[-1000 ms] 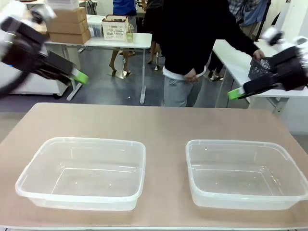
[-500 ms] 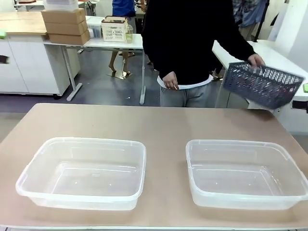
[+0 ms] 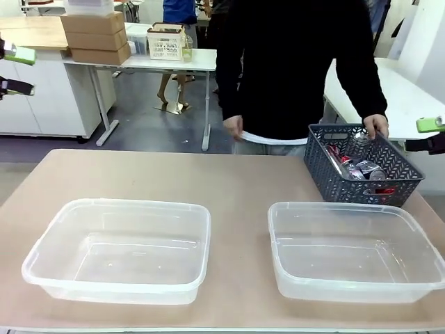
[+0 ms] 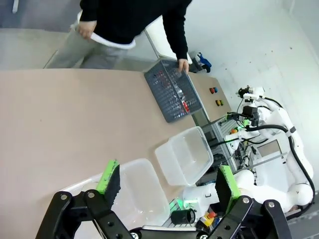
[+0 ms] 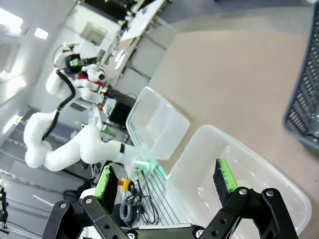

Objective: Sort the waste into each basket.
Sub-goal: Pick up the Organizing box on the left side of the table and lift it.

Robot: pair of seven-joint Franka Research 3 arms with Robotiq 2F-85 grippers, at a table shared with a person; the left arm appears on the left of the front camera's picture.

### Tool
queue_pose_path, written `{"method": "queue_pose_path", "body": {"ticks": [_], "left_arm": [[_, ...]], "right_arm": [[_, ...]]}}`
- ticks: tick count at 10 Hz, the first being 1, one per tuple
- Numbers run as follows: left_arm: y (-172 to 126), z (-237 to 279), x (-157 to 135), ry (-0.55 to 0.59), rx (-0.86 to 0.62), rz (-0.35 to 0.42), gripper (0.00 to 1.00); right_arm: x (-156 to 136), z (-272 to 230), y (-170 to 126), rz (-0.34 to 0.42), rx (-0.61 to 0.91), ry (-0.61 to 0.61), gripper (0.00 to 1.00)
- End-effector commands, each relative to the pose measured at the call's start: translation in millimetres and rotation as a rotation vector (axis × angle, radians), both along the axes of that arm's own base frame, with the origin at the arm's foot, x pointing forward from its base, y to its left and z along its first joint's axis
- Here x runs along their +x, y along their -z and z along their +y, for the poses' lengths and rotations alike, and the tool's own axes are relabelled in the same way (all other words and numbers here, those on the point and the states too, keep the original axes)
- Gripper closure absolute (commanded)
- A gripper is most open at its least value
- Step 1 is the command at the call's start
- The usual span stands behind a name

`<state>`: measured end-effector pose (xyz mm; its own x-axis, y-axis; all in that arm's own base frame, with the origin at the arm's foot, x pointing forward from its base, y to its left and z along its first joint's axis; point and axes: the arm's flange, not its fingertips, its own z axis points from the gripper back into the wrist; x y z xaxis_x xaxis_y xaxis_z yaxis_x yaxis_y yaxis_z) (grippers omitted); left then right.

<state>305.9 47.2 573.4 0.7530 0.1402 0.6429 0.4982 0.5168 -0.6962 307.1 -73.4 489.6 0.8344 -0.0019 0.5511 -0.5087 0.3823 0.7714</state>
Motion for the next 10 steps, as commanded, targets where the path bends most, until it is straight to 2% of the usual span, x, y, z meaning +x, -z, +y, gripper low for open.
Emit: {"method": "queue_pose_path", "body": {"ticks": [1,2,3,4,5,6,7,8,9,10], "left_arm": [[1.0,2.9,2.6,0.005,-0.012,-0.025,0.0],[1.0,2.9,2.6,0.005,-0.012,-0.025,0.0],[1.0,2.9,2.6,0.005,-0.012,-0.025,0.0],[0.2,6.4,-1.2,-0.008,-0.004,0.0,0.0],[-5.3,-3.3,-8.9,0.077,0.201,0.047,0.0],[-11.0,-12.1,-24.5,0.159,0.435,0.098,0.0],[-15.3,-33.8,-46.8,0.217,0.688,0.12,0.0],[-9.9,-53.8,-55.8,0.291,0.788,0.141,0.0],[4.9,-75.3,-64.6,0.308,1.027,0.18,0.0],[21.8,-89.6,-67.2,0.339,1.115,0.229,0.0]], "right_arm": [[1.8,-3.9,0.6,-0.033,0.02,0.002,0.0],[1.8,-3.9,0.6,-0.033,0.02,0.002,0.0],[-2.1,-4.4,0.7,-0.001,0.003,0.008,0.0],[6.0,24.9,-12.5,0.023,-0.027,-0.031,0.0],[12.5,92.4,-40.3,0.072,-0.008,-0.016,0.0],[7.9,168.8,-56.9,0.122,-0.053,-0.137,0.0],[8.2,261.4,-53.0,0.161,-0.162,-0.188,0.0],[12.4,305.9,-42.4,0.219,-0.194,-0.27,0.0],[13.8,353.6,-24.3,0.224,-0.265,-0.253,0.0],[7.1,374.0,-6.9,0.227,-0.327,-0.288,0.0]]}}
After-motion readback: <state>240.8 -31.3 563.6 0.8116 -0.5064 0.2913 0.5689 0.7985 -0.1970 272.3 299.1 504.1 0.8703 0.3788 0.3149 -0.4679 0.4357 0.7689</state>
